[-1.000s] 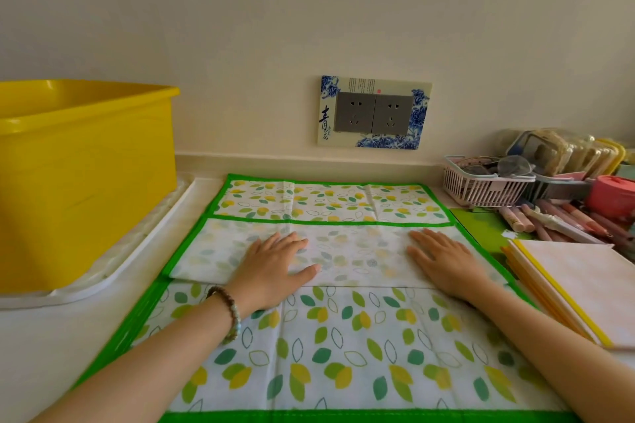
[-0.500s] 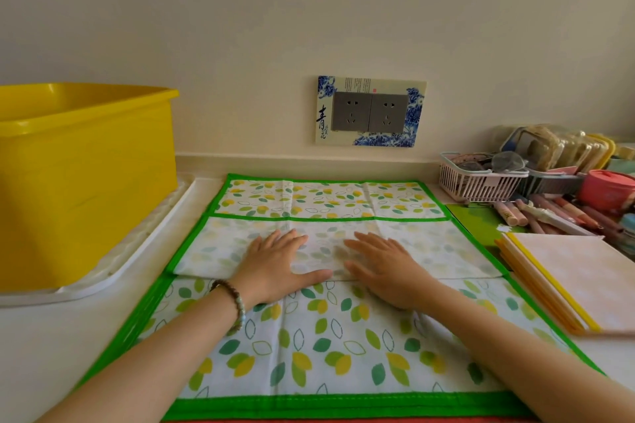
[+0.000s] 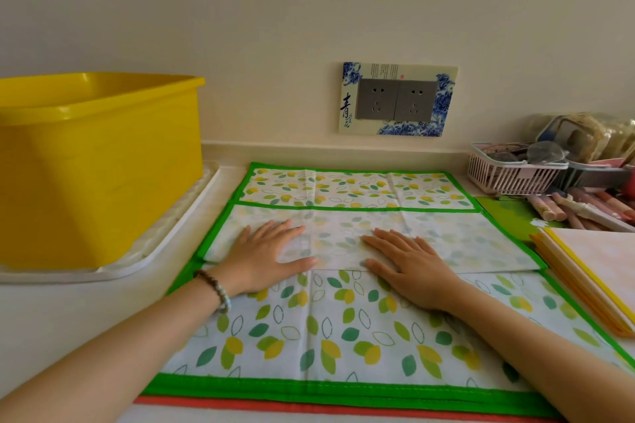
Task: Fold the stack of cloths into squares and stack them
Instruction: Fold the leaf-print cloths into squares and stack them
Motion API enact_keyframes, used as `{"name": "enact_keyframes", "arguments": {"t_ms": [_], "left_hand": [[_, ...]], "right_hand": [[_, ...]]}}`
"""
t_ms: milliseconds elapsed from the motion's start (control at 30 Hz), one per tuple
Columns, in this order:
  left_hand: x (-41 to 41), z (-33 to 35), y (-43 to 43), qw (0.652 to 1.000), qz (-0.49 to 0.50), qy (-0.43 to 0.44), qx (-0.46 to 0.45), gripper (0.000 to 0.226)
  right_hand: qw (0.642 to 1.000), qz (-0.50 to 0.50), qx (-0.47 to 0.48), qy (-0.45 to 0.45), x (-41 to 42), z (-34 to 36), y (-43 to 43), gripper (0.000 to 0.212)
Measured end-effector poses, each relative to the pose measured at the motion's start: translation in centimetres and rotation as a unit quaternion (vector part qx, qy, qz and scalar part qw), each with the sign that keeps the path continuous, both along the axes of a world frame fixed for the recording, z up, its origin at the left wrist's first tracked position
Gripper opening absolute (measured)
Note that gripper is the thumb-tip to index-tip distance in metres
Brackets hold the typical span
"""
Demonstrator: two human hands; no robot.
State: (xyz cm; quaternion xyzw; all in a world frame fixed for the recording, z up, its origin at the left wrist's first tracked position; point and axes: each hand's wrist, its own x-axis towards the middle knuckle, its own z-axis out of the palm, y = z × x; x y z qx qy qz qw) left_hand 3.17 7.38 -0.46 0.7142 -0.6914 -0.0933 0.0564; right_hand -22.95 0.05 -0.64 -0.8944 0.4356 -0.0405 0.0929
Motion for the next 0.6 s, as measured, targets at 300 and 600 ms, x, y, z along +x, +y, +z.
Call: {"name": "enact_keyframes", "arguments": {"t_ms": [300, 600], "left_hand": [[2.1, 1.1, 2.1, 0.999, 0.030, 0.019, 0.041, 0.097], [-1.4, 2.9, 1.8, 0.992, -0.085, 0.077, -0.053, 0.053]], "right_hand": [[1.000, 0.003, 0.007, 0.007, 0.0, 0.1, -0.1, 0.060], [0.997, 0.055, 0.028, -0.049, -2.7, 2.9, 0.3, 0.052]]}}
